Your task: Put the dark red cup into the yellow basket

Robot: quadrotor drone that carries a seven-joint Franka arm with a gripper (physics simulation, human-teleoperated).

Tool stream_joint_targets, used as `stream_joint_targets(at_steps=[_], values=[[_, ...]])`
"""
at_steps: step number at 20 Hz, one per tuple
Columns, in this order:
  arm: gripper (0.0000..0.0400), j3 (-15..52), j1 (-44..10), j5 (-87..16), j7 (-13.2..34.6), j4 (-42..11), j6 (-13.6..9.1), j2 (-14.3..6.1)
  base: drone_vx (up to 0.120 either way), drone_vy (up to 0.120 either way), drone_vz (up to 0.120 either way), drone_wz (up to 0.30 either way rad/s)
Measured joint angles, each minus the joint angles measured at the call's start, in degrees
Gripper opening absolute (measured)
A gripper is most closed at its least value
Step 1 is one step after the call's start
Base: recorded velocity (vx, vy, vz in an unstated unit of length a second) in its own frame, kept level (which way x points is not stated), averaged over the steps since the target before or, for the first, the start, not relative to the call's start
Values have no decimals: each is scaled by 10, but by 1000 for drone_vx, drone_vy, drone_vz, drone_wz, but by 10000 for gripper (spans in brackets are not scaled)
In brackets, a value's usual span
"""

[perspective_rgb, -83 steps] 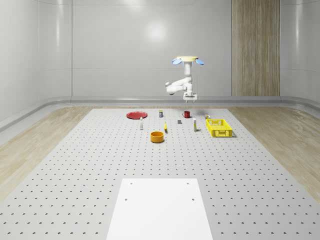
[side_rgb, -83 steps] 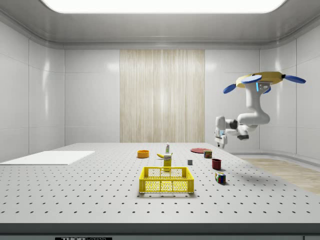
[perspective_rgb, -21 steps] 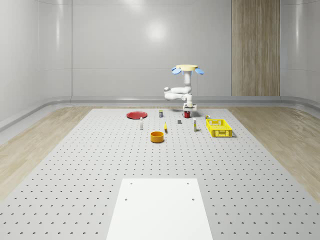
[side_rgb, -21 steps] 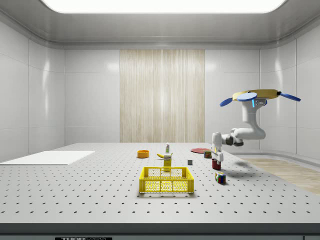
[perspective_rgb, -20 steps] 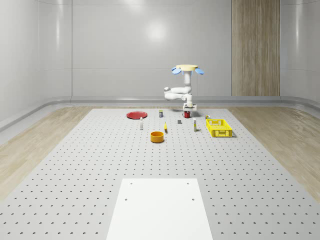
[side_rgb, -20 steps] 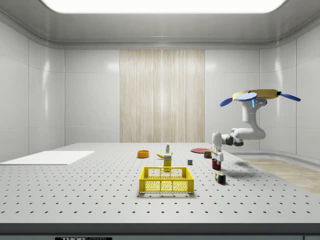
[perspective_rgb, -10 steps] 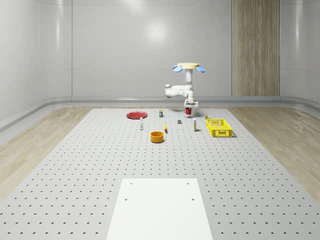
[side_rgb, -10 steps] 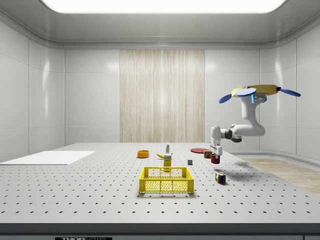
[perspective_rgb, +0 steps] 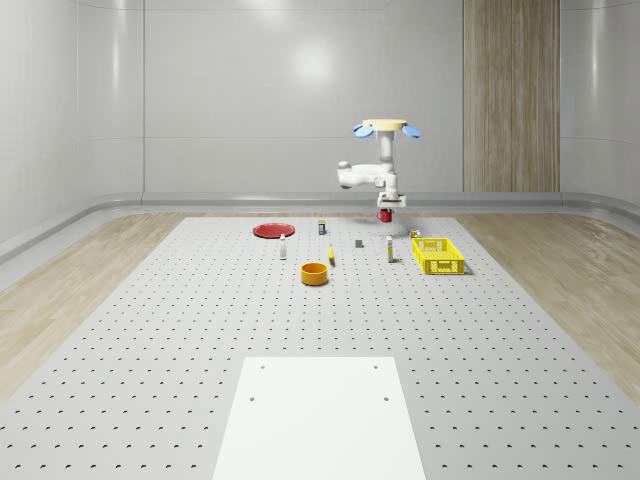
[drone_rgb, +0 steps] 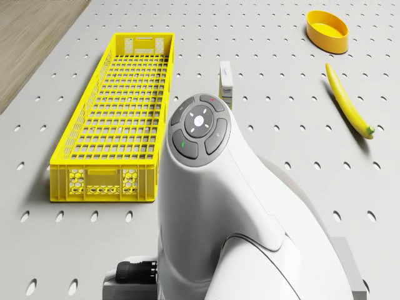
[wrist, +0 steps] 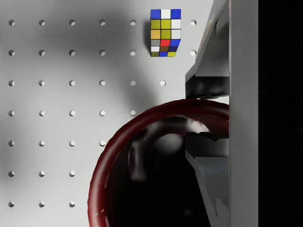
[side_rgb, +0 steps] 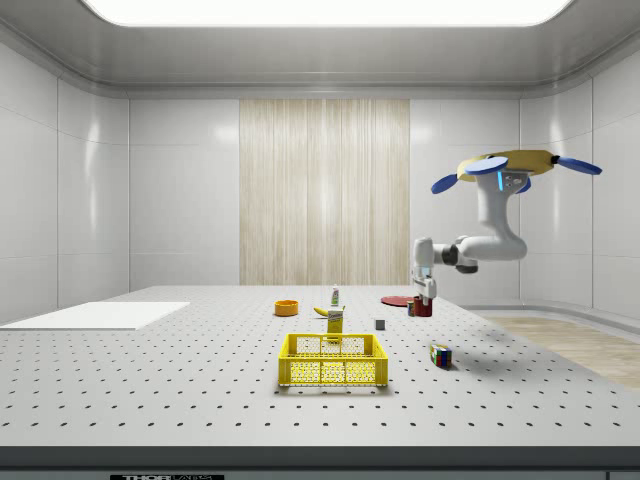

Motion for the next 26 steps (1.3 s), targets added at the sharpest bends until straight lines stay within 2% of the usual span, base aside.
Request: stream_joint_targets(at_steps=[11,26], values=[[100,4,-2,8,2,0,15,-16,120,120,120,0],[100,6,-5,15,4,1,32,-35,120,120,0,0]])
